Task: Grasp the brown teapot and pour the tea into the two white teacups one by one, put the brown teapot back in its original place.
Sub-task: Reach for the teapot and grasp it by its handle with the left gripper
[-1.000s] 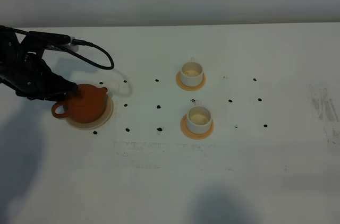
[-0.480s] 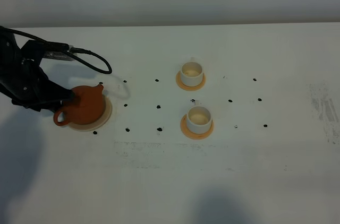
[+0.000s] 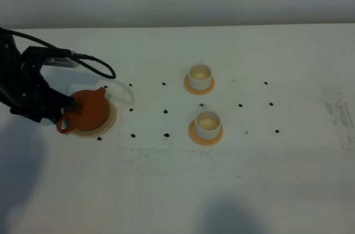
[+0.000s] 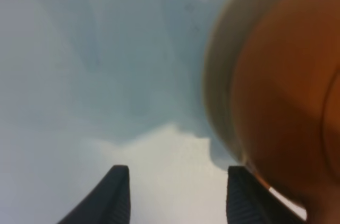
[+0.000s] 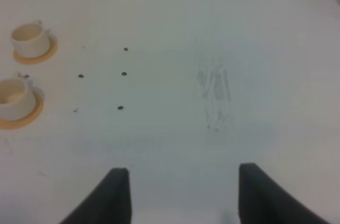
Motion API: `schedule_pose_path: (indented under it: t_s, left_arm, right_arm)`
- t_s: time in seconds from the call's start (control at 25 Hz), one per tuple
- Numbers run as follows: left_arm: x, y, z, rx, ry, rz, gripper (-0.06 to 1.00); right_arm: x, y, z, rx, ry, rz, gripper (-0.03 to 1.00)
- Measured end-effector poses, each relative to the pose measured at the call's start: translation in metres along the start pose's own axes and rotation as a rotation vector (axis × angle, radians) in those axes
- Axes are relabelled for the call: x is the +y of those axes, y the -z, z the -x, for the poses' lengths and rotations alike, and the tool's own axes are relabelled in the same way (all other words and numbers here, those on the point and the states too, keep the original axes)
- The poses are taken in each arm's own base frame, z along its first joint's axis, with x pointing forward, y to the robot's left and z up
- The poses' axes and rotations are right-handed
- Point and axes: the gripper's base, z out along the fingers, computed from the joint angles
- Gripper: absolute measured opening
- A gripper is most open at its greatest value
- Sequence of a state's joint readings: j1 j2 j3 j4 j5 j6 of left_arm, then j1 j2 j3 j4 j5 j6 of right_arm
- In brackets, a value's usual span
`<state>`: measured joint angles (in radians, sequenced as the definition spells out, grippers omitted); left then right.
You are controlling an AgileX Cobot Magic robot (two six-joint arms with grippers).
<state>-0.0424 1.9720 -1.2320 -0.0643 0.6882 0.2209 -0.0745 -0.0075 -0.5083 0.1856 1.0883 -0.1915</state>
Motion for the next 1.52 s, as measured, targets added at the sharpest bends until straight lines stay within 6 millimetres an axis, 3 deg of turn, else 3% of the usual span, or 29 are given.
schedule_pose_path:
  t_s: [0.64,1.0,1.16,1.36,1.52]
  left_arm:
    - [-0.001,0.014,-0.001,0.003,-0.019,0.001,0.44]
    - [0.001,0.079,-0.014,0.008,-0.155,0.06,0.44]
    - [-0.007,0.096,-0.017,-0.014,-0.232,-0.001,0.44]
    - [-0.015,0.094,-0.017,-0.026,-0.377,-0.078,0.44]
    - [-0.015,0.082,-0.015,-0.007,-0.372,-0.099,0.44]
  right_arm:
    - [0.0,0.0,0.0,0.0,0.0,0.0,0.44]
    - [0.0,0.0,0.0,0.0,0.0,0.0,0.44]
    - [0.0,0.0,0.0,0.0,0.0,0.0,0.44]
    - [0.0,0.0,0.0,0.0,0.0,0.0,0.44]
    - [0.0,0.0,0.0,0.0,0.0,0.0,0.44]
